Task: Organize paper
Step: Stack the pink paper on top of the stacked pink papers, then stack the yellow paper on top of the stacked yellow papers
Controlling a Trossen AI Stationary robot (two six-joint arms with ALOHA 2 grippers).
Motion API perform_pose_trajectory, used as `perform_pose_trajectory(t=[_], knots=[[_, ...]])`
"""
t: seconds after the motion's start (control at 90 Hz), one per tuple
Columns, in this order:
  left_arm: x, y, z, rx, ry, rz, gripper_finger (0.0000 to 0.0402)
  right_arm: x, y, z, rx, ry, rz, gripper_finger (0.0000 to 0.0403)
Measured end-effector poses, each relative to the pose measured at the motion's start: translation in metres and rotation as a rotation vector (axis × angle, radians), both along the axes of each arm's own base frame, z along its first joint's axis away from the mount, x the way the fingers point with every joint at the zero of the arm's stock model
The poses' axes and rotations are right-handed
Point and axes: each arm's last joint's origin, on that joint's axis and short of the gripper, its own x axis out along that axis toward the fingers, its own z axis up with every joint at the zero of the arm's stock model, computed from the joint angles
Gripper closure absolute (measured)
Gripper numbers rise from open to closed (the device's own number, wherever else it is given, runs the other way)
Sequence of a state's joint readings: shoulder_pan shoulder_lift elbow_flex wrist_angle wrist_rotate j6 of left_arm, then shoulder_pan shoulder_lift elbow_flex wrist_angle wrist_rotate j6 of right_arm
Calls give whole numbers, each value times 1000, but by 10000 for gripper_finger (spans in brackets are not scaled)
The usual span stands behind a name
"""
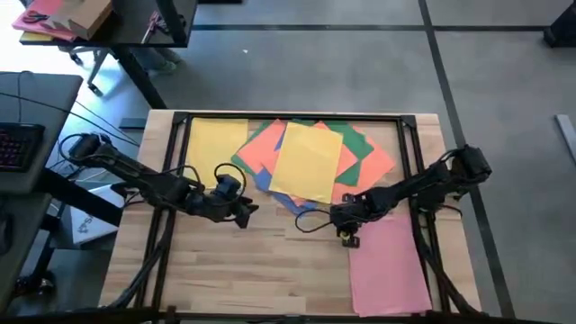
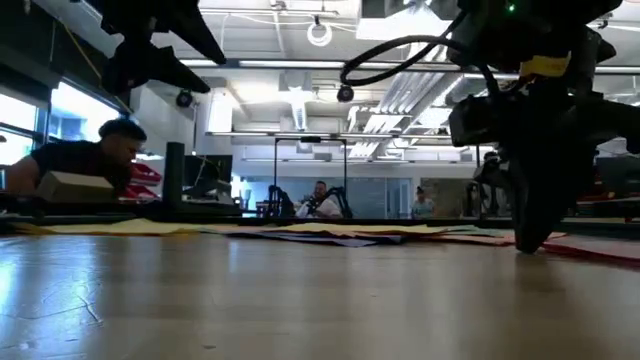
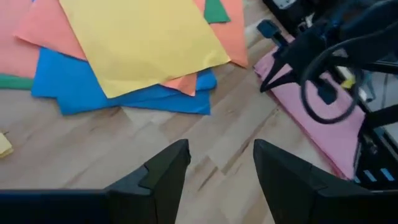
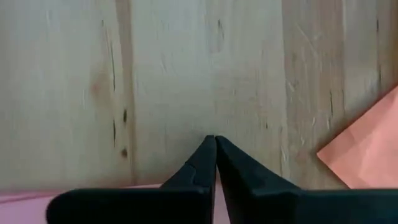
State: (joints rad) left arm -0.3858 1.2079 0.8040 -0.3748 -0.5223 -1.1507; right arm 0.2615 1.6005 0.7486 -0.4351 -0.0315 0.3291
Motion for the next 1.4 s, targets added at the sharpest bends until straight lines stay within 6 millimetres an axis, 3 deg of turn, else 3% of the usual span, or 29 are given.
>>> perform_pose_trajectory(t=[0.367, 0.567, 0.778, 1.044, 1.278, 1.4], knots=[[18, 21, -17, -86, 63, 80, 229, -2, -3, 4, -84, 14, 44, 403], [30, 34, -18, -116, 52, 5, 229, -5, -4, 7, -119, 21, 57, 403], [46, 39, -32, -81, 94, -105, 229, -11, -9, 40, -211, -144, 8, 403], [61, 44, -62, 247, 332, -280, 229, -22, -13, 71, -245, -300, -133, 403], [78, 47, -75, 527, 362, -603, 229, -26, -4, 74, -322, -365, -292, 402], [77, 48, -77, 695, 430, -686, 229, -28, 0, 74, -339, -402, -359, 392]])
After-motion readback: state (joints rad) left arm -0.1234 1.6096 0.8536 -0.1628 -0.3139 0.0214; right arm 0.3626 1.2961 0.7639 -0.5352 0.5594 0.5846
